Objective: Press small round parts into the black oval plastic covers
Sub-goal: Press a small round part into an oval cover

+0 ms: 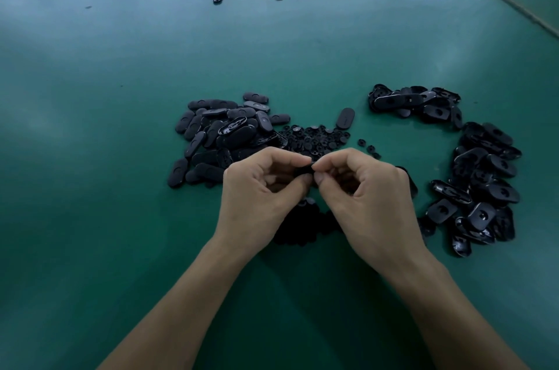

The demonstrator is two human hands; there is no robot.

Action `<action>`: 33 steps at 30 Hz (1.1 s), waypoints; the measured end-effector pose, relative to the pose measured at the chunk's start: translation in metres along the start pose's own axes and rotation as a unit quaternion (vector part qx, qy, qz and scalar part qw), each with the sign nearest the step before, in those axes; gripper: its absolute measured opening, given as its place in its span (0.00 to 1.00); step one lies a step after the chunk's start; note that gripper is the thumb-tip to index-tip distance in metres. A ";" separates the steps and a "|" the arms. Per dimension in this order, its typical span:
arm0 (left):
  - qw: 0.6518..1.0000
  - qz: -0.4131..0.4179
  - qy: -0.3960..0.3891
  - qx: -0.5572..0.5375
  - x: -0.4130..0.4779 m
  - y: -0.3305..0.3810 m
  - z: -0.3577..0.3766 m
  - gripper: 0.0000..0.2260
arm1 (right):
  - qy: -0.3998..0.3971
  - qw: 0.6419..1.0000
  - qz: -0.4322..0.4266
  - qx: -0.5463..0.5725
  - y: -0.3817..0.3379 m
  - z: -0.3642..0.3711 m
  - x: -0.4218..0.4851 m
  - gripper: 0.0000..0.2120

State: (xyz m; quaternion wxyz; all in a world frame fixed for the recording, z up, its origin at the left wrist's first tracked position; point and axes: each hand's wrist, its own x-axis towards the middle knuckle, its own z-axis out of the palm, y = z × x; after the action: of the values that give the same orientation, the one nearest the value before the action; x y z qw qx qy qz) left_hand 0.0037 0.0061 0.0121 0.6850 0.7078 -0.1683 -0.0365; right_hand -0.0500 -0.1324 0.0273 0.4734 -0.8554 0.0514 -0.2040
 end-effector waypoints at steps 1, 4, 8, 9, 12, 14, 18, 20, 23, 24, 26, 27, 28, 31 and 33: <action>1.000 -0.003 -0.002 -0.004 0.000 0.000 0.000 0.15 | 0.003 1.000 -0.002 0.000 0.000 0.000 0.000 0.09; 1.000 -0.006 -0.014 -0.001 0.000 0.000 0.000 0.14 | 0.015 1.000 0.003 -0.001 0.001 0.001 0.000 0.09; 1.000 -0.001 -0.010 0.004 0.000 -0.001 0.000 0.13 | 0.020 1.000 -0.004 0.002 -0.001 0.003 -0.002 0.08; 1.000 0.000 -0.006 0.005 0.000 -0.001 0.000 0.13 | 0.020 1.000 -0.010 -0.001 -0.002 0.003 -0.002 0.08; 1.000 0.003 0.002 0.001 0.001 -0.001 0.001 0.13 | 0.017 1.000 -0.017 -0.001 -0.002 0.002 -0.002 0.08; 1.000 0.006 0.003 0.003 0.001 -0.002 0.001 0.13 | 0.011 1.000 -0.016 0.006 -0.002 0.000 -0.001 0.09; 1.000 0.013 0.001 0.008 0.001 -0.002 0.001 0.13 | 0.010 1.000 -0.016 0.011 -0.001 -0.004 0.000 0.09; 1.000 0.013 -0.003 0.012 0.000 -0.001 0.002 0.13 | 0.020 1.000 -0.022 -0.001 -0.001 -0.004 0.000 0.08; 1.000 0.009 0.000 0.008 0.000 -0.001 0.002 0.13 | 0.034 0.999 -0.023 -0.015 0.001 -0.004 0.001 0.08; 1.000 0.008 0.000 0.005 0.000 -0.002 0.002 0.13 | 0.039 0.999 -0.021 -0.010 0.002 -0.004 0.001 0.09; 1.000 0.005 -0.002 -0.002 0.000 -0.001 0.001 0.12 | 0.040 0.999 -0.020 -0.018 0.003 -0.005 0.002 0.10; 1.000 0.002 -0.004 -0.009 0.000 -0.001 0.001 0.12 | 0.034 0.999 -0.018 -0.022 0.004 -0.005 0.003 0.11; 1.000 -0.002 -0.005 -0.018 0.000 -0.001 0.001 0.12 | 0.023 1.000 -0.012 -0.018 0.005 -0.006 0.003 0.11; 0.999 -0.016 -0.012 -0.045 0.001 0.000 -0.002 0.12 | -0.025 0.999 0.013 0.017 0.008 -0.009 0.005 0.11; 0.998 -0.021 -0.020 -0.062 0.001 0.000 -0.004 0.11 | -0.035 0.999 0.019 0.033 0.011 -0.010 0.006 0.11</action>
State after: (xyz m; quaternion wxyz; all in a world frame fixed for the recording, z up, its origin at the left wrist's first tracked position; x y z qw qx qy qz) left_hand 0.0060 0.0092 0.0124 0.7229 0.6668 -0.1648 -0.0752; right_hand -0.0474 -0.1476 0.0249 0.5069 -0.8445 0.0445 -0.1669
